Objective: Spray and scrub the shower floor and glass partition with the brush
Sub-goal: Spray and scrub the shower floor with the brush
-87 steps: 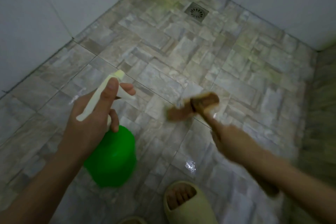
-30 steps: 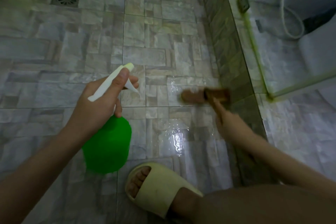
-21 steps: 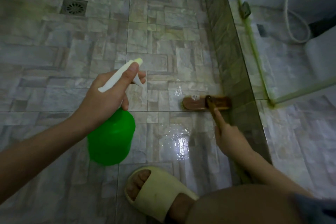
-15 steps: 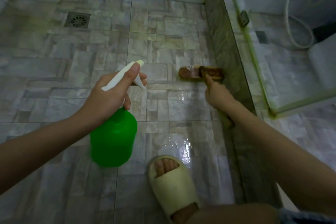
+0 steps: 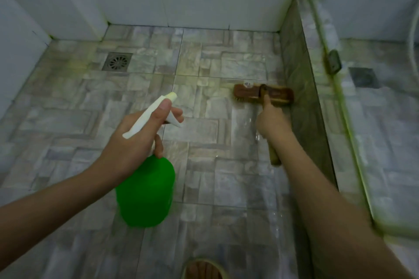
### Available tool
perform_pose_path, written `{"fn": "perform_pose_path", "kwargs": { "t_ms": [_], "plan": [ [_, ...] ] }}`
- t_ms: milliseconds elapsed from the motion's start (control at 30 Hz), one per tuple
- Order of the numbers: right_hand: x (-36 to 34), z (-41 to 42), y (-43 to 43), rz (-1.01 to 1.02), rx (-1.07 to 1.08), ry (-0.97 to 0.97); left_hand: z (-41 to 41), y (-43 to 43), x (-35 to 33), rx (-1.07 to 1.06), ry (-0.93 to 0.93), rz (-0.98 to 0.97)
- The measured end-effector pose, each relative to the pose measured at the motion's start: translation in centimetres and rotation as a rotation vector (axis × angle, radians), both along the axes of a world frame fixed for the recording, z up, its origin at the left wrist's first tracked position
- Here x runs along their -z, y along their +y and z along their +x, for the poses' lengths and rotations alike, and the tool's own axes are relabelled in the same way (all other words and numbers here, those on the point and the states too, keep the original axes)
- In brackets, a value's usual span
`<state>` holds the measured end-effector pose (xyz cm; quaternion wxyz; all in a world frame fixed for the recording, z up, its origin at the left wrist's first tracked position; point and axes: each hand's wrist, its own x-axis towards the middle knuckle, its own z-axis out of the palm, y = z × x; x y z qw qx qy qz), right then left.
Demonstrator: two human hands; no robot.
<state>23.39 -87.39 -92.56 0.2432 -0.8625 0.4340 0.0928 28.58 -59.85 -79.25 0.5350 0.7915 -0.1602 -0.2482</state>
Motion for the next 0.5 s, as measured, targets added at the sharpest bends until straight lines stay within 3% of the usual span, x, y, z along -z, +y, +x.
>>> {"fn": "perform_pose_path", "kwargs": {
  "t_ms": [133,333,500],
  "plan": [
    [-0.3,-4.1,4.6,0.026,0.030,0.044,2.2,-1.8,-0.7,-0.022,0.016,0.027],
    [0.5,5.4,-4.3,-0.017,-0.083,-0.042,6.0,-2.7,-1.7,0.006,-0.032,0.014],
    [-0.9,-4.3,2.3,-0.025,-0.028,0.070,8.9,-4.0,-2.0,0.053,-0.043,0.036]
  ]
}}
